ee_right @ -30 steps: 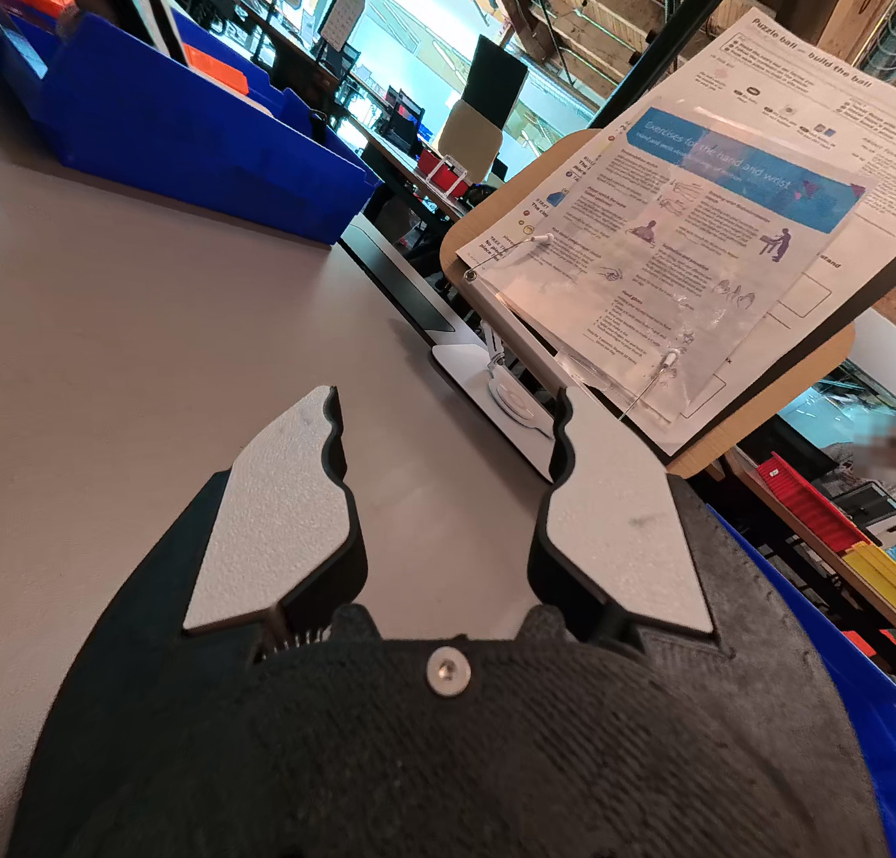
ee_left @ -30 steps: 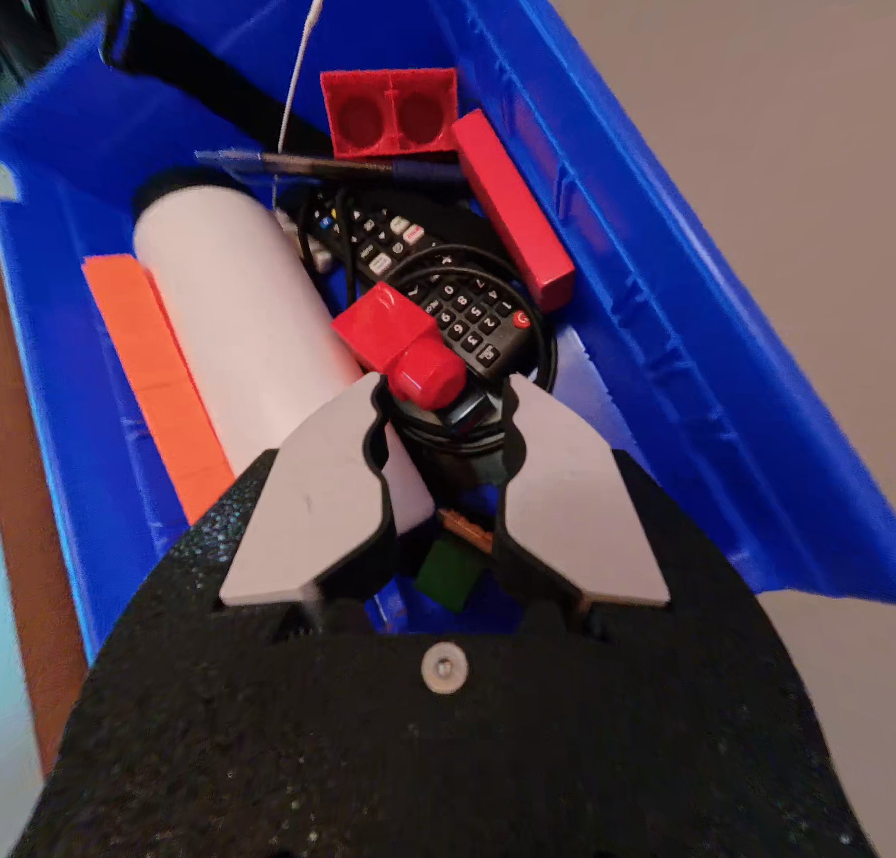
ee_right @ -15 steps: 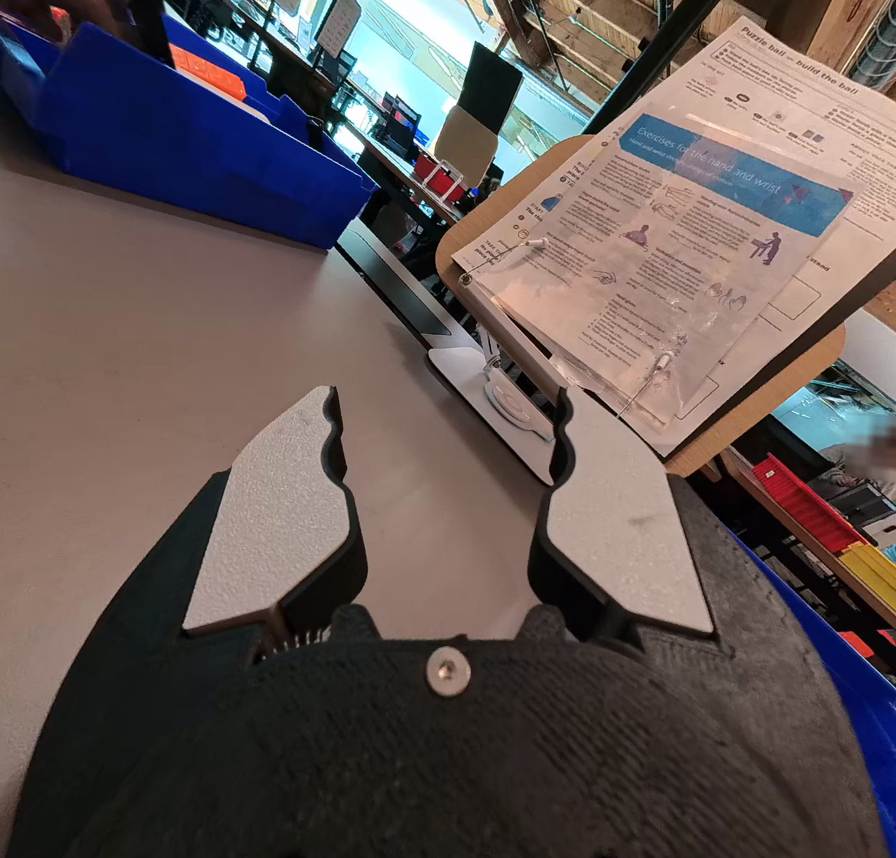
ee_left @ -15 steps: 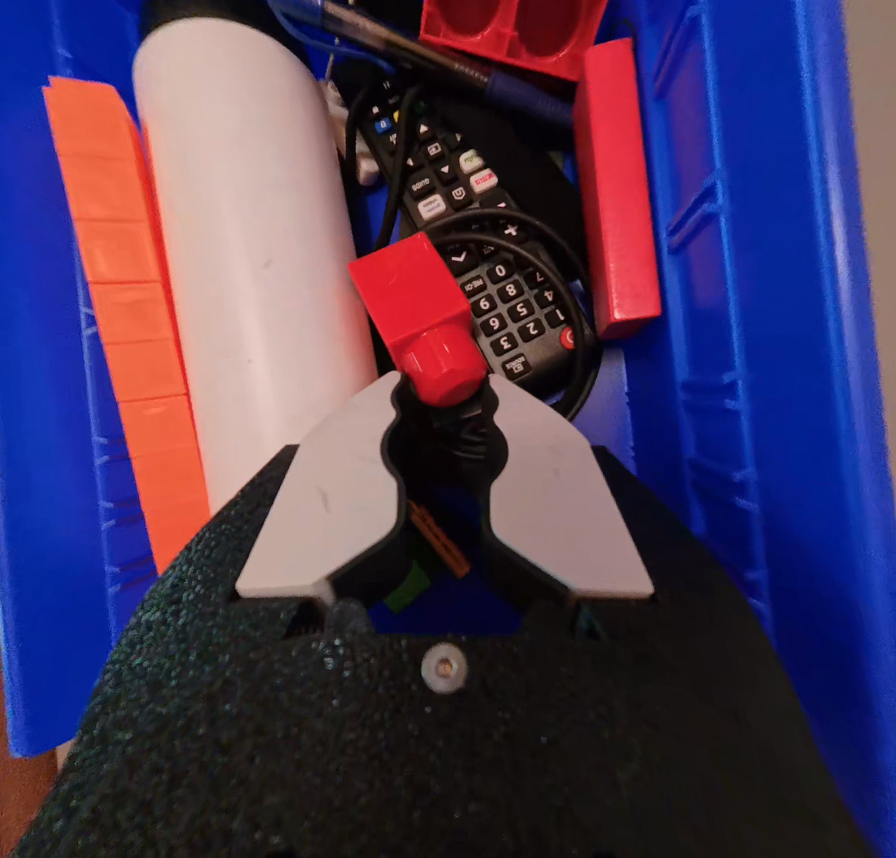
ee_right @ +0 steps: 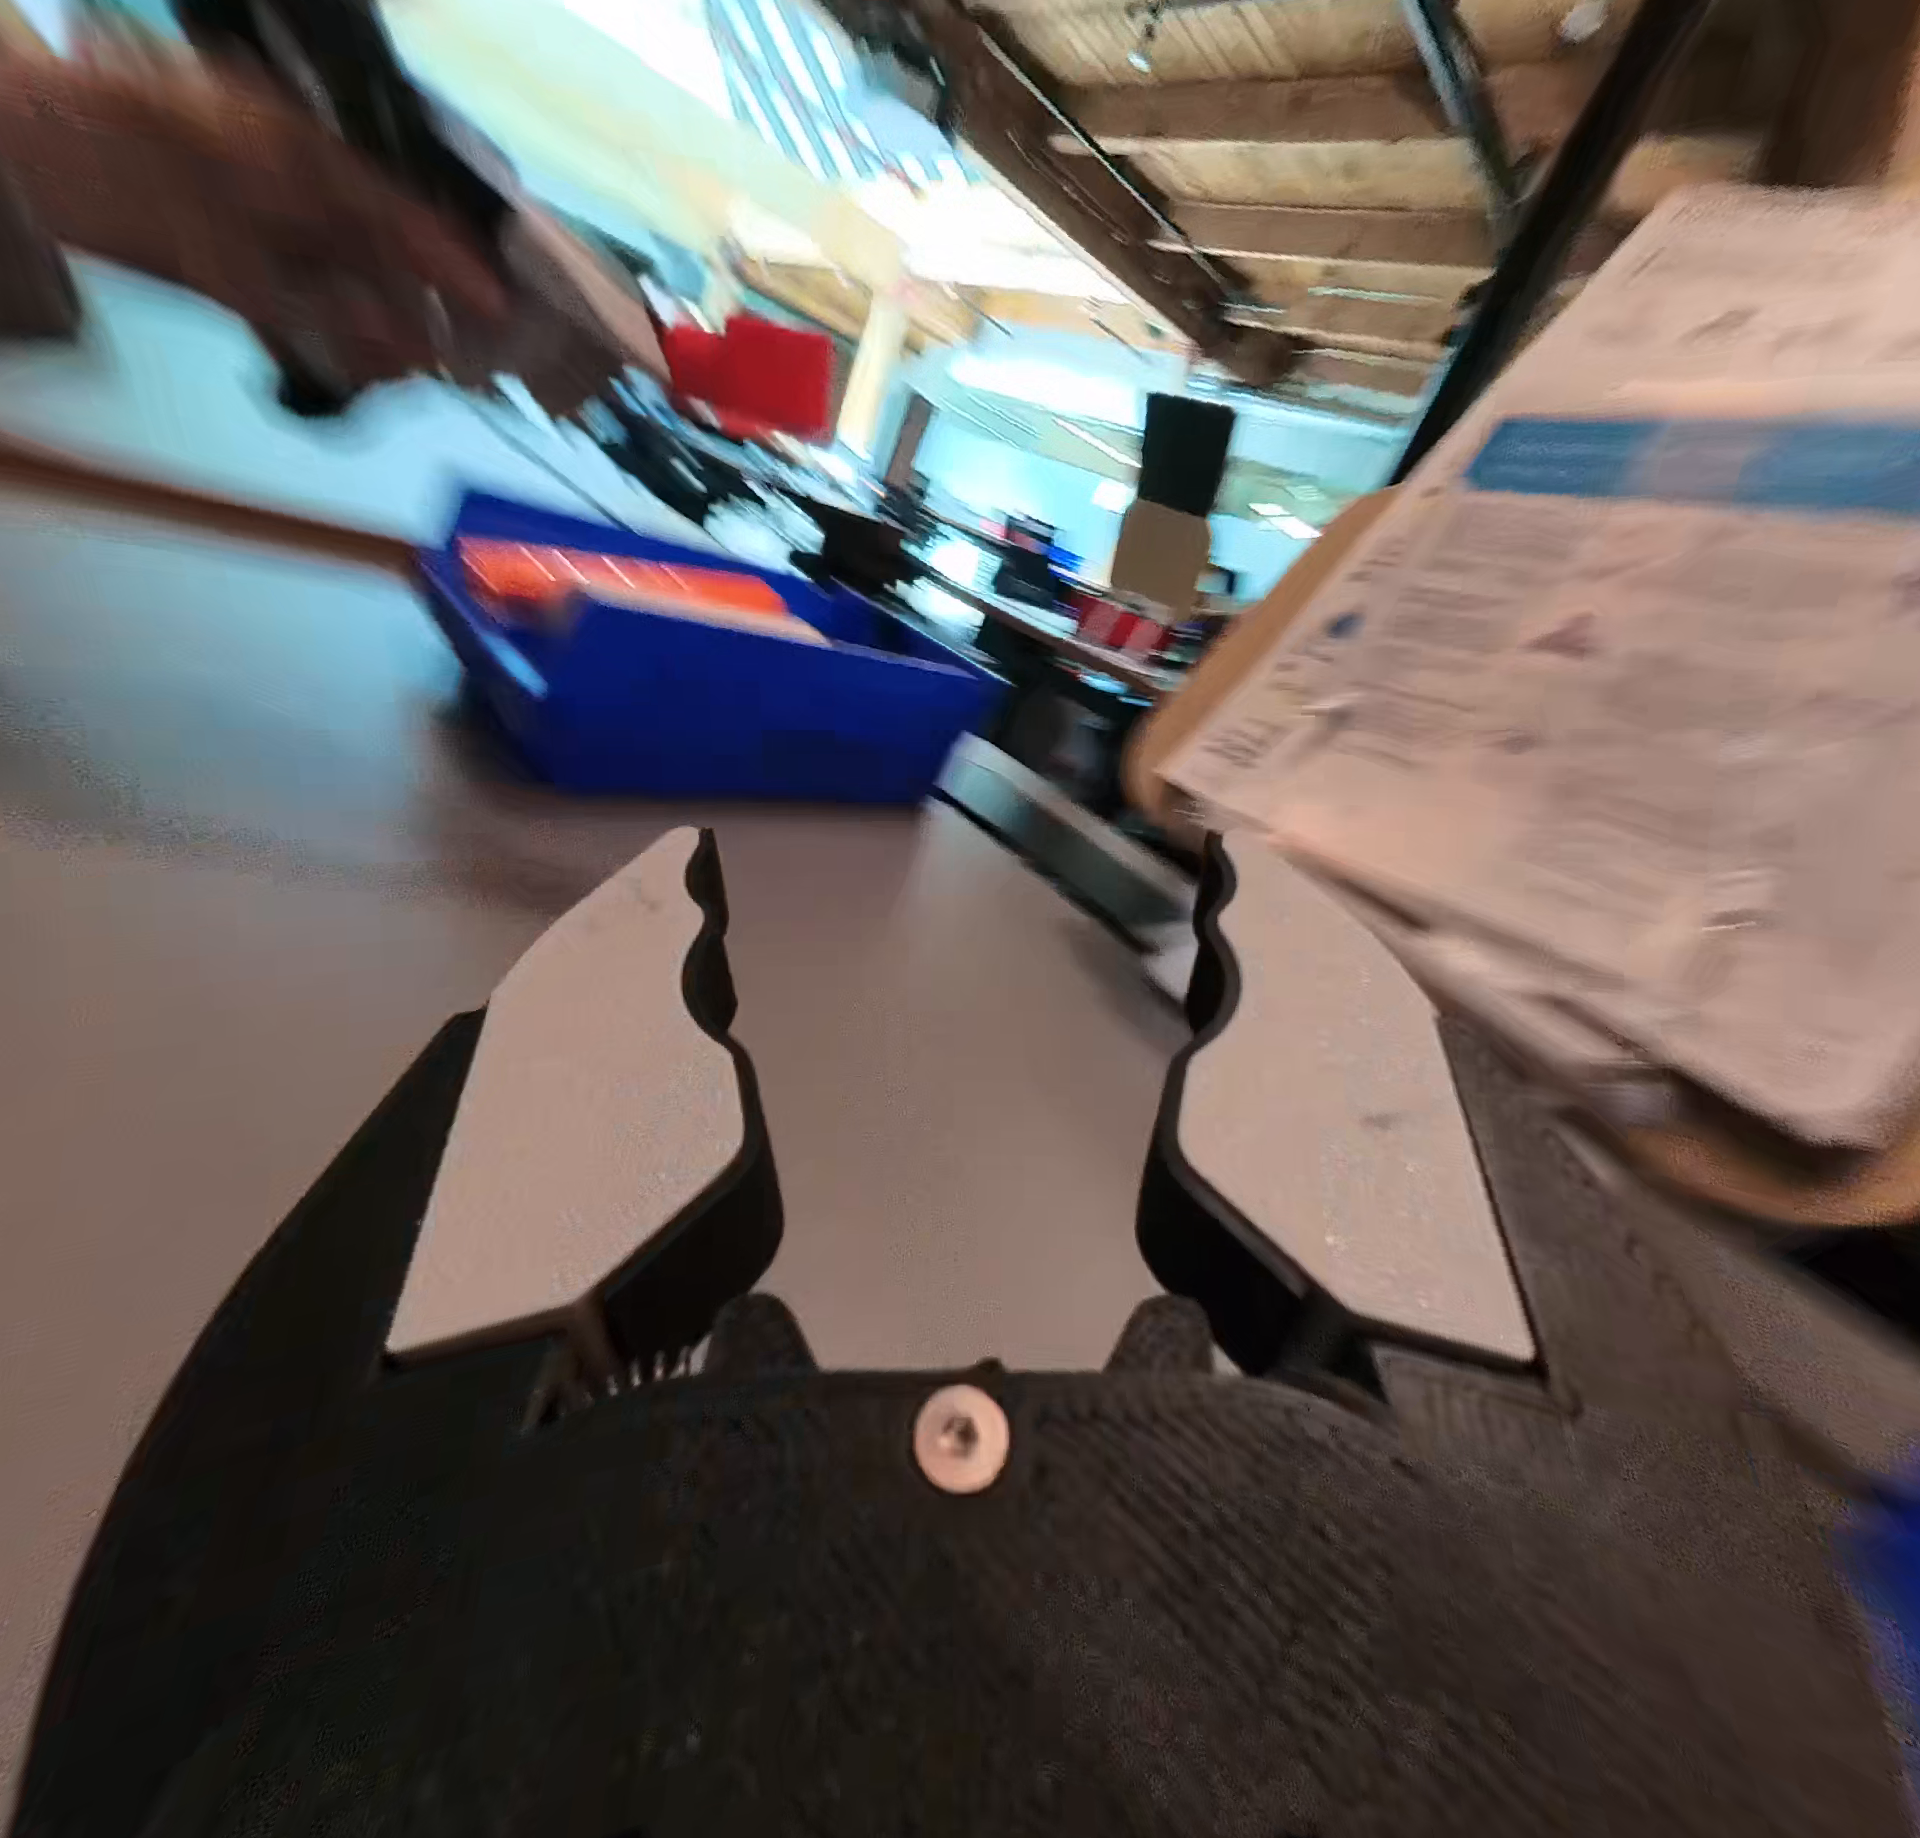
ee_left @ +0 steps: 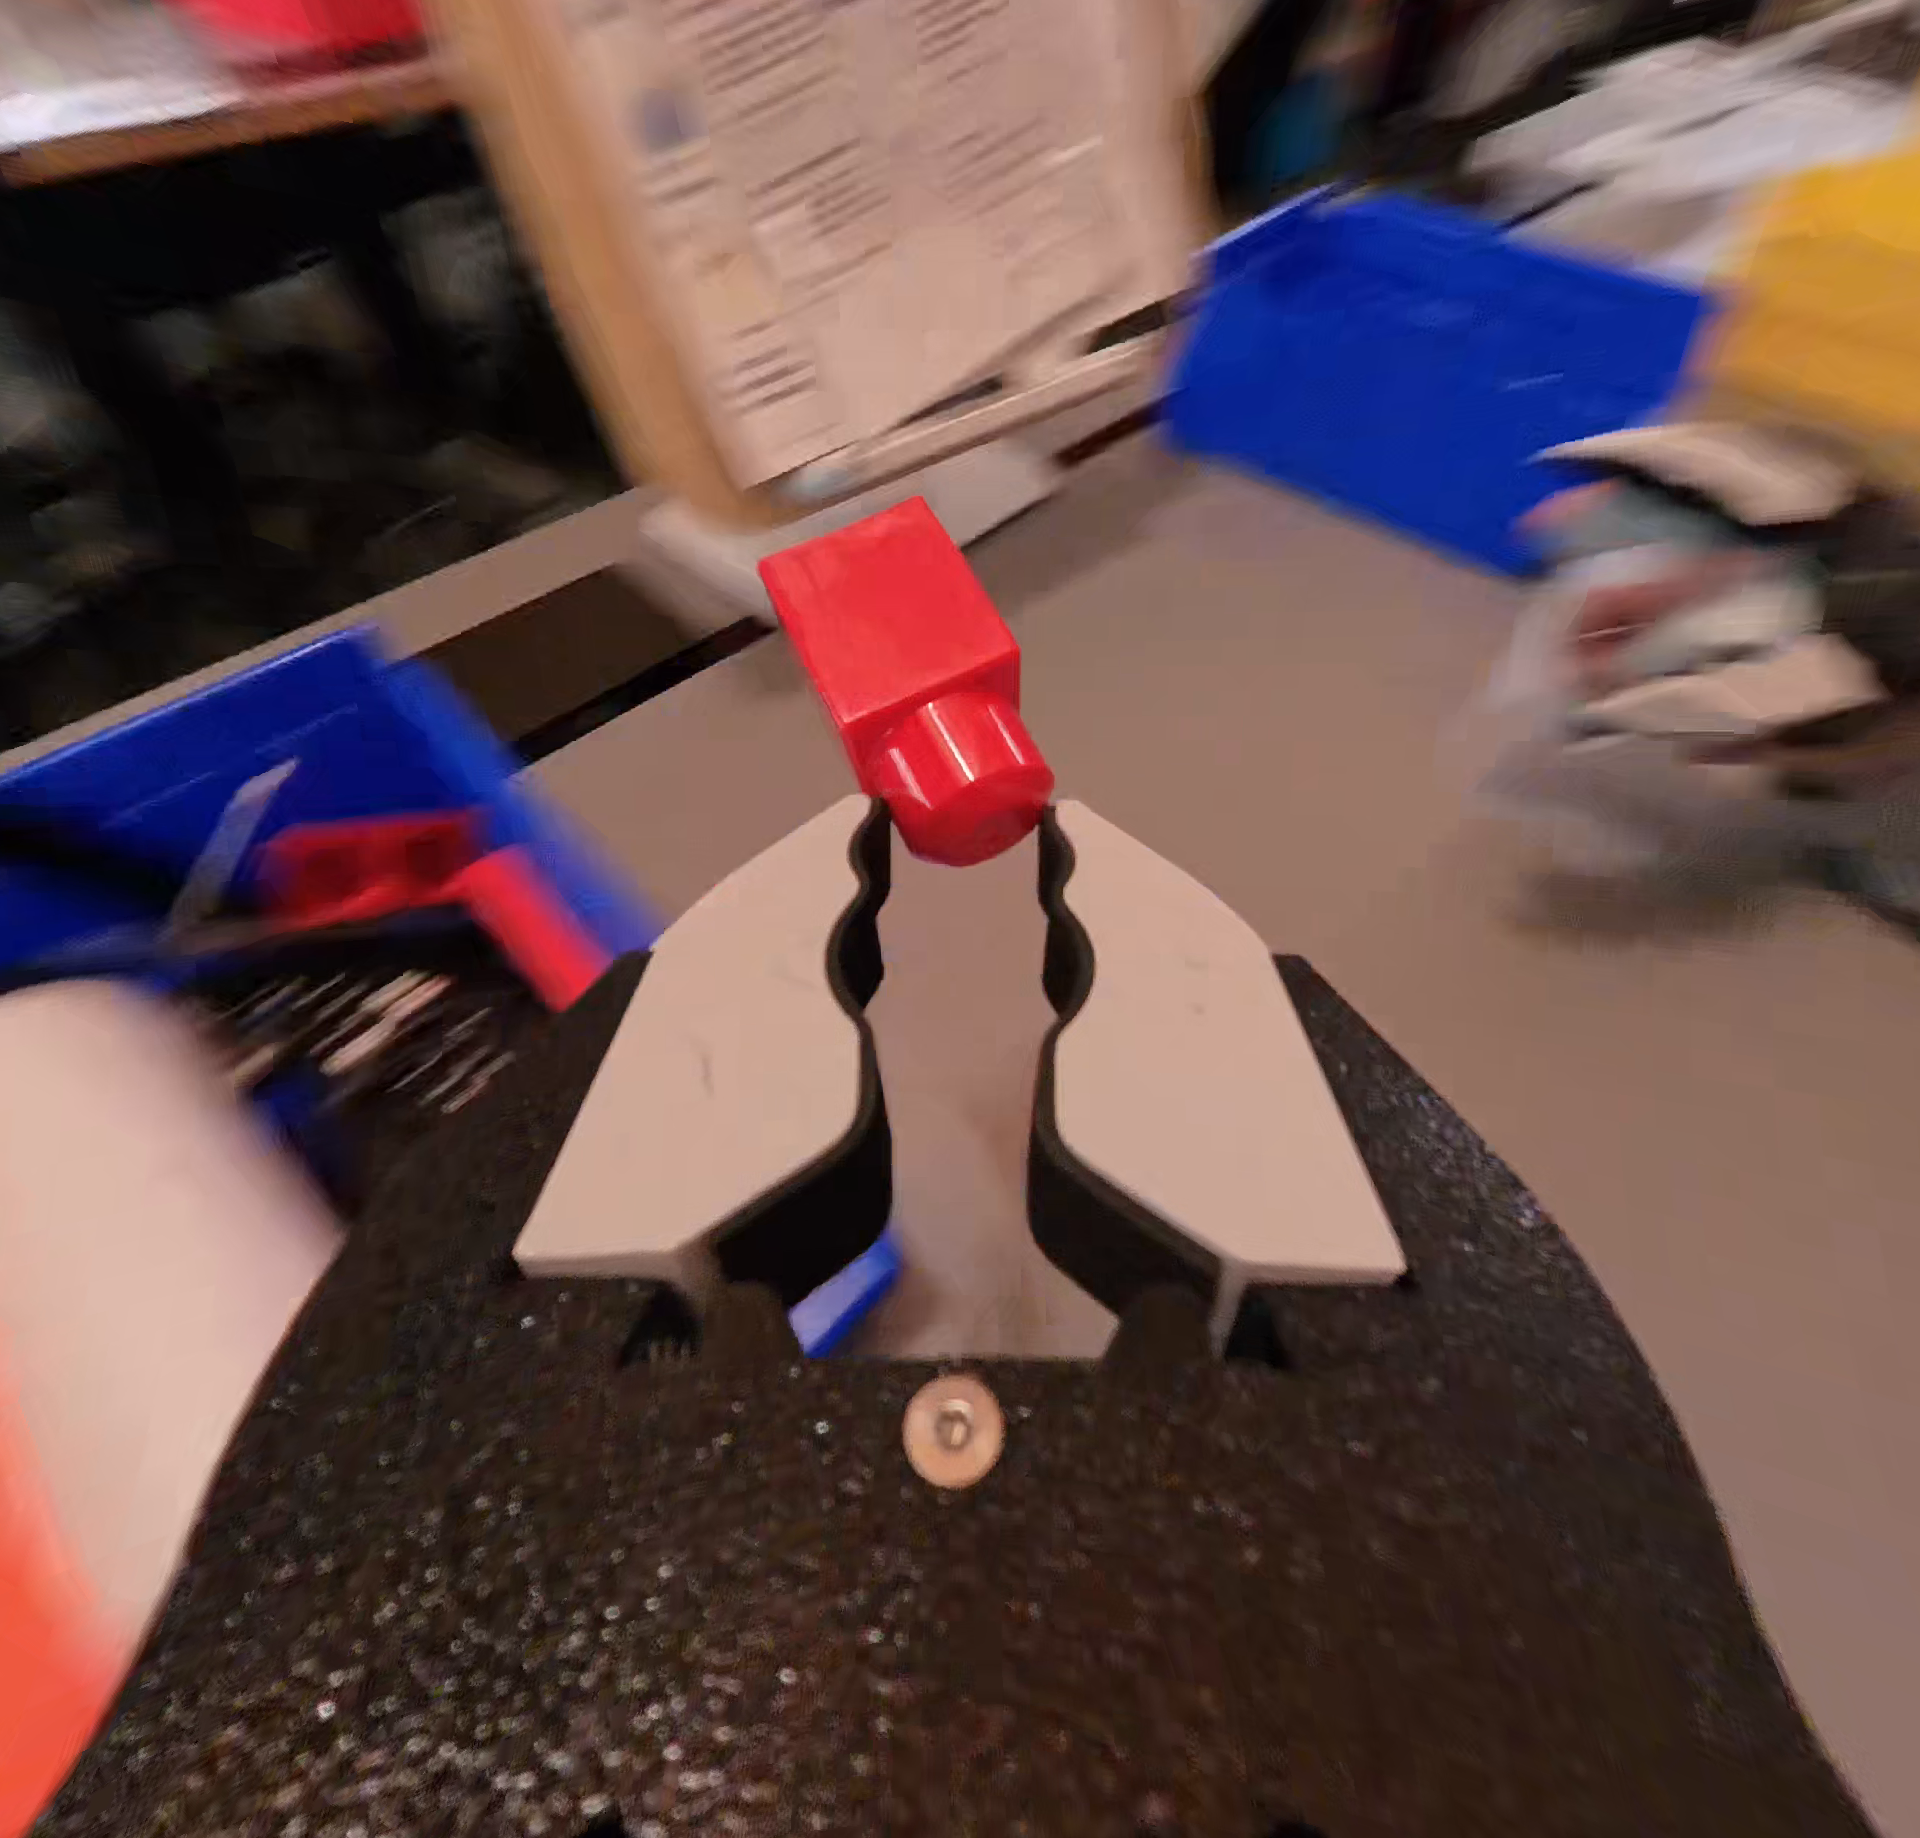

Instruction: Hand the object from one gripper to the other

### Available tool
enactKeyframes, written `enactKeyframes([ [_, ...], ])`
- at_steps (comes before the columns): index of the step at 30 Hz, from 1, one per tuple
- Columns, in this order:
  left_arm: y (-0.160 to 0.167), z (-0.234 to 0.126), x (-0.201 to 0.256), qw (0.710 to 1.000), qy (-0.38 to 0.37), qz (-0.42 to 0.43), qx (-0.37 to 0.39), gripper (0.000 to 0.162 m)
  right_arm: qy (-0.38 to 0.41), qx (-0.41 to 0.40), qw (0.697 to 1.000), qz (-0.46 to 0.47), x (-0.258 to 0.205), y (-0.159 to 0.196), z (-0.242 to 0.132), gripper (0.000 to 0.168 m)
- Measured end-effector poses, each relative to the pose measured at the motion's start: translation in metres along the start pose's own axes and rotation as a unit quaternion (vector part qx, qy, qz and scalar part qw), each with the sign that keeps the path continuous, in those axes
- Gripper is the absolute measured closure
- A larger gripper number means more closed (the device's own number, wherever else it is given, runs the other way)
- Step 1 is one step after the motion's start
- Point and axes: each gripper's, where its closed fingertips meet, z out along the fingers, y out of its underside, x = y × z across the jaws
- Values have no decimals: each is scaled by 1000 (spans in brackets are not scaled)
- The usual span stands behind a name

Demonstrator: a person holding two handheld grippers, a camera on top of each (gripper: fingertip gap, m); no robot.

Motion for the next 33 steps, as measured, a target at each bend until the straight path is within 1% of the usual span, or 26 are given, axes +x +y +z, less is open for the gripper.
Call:
enactKeyframes([
  [1,-4,5,28,998,63,9,17,135,-41,25,995,89,-10,-6,3,79],
  [2,-5,11,54,992,124,20,34,135,-89,44,980,175,-21,-12,6,74],
  [3,-3,17,79,982,181,25,50,135,-142,58,955,254,-32,-18,7,70],
  [4,0,23,102,968,240,28,65,135,-197,73,925,318,-42,-27,5,72],
  [5,6,30,122,953,291,31,79,135,-242,91,896,360,-50,-35,3,83],
  [6,14,40,137,941,329,25,80,135,-272,107,876,384,-54,-40,0,92],
  [7,23,48,150,929,362,20,78,135,-286,112,866,395,-57,-42,-1,97],
  [8,30,55,161,916,392,22,82,135,-289,103,866,395,-59,-38,0,98],
  [10,42,68,173,903,423,18,71,135,-296,73,876,373,-68,-28,0,96],
  [12,51,77,180,902,429,30,46,135,-291,51,886,357,-71,-20,0,97],
  [16,61,74,188,889,456,30,38,135,-290,48,888,353,-71,-18,3,123],
  [18,70,75,190,888,458,37,22,135,-286,37,895,340,-72,-13,3,130],
  [22,74,75,190,890,452,46,26,136,-302,13,905,298,-75,-8,0,132],
  [24,67,80,185,900,432,31,48,138,-280,32,927,246,-66,-11,-2,132],
  [25,61,82,182,905,421,6,66,139,-265,51,941,203,-61,-13,-5,132],
  [26,53,84,178,905,417,-34,81,134,-255,73,951,160,-56,-17,-9,133],
  [27,45,84,175,898,421,-89,88,125,-241,93,959,119,-52,-22,-13,132],
  [28,40,84,174,882,439,-149,85,120,-219,104,967,76,-47,-24,-15,132],
  [30,41,86,176,845,476,-238,50,117,-186,96,978,-21,-44,-21,-16,132],
  [31,45,90,178,835,480,-267,26,117,-167,87,979,-75,-43,-19,-15,133],
  [33,55,98,185,824,485,-292,-12,117,-162,74,971,-157,-51,-16,-15,132],
])
